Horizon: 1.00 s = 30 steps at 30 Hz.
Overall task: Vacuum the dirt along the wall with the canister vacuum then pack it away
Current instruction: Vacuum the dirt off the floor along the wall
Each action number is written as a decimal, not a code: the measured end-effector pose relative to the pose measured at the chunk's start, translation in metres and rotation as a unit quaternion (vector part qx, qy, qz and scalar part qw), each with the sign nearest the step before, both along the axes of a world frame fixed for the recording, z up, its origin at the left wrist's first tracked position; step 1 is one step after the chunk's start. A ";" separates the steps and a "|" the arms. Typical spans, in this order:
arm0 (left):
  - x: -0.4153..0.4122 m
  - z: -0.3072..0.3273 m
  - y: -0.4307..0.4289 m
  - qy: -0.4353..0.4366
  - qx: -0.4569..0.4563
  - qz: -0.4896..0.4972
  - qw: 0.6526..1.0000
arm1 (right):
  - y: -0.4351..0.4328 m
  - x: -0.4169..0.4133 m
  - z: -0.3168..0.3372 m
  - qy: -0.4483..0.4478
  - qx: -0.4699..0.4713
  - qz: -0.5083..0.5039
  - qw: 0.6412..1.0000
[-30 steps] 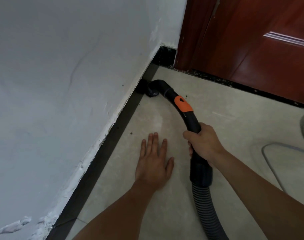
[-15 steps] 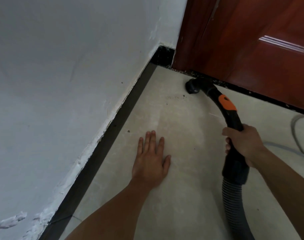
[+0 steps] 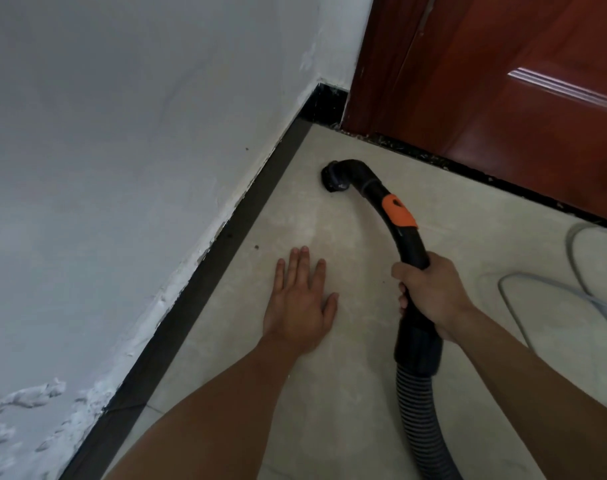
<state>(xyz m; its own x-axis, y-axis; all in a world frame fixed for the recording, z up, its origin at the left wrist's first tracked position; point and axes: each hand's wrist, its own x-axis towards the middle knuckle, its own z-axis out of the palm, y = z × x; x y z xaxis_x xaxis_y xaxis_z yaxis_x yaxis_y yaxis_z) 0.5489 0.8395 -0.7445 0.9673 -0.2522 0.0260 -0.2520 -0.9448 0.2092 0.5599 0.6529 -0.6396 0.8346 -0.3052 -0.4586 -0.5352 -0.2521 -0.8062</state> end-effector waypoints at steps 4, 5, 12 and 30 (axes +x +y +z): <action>0.000 -0.001 0.000 0.000 -0.006 0.004 1.000 | -0.013 -0.024 0.000 0.007 -0.039 0.026 0.999; 0.000 -0.001 0.000 0.004 -0.007 0.005 1.000 | -0.020 -0.029 0.002 0.005 -0.050 0.024 0.998; -0.004 0.004 0.003 0.038 0.005 -0.001 0.999 | -0.055 -0.090 0.014 0.021 -0.067 -0.019 0.997; -0.130 0.010 0.095 0.012 -0.059 0.123 0.991 | -0.010 -0.168 0.009 0.027 -0.052 0.063 0.996</action>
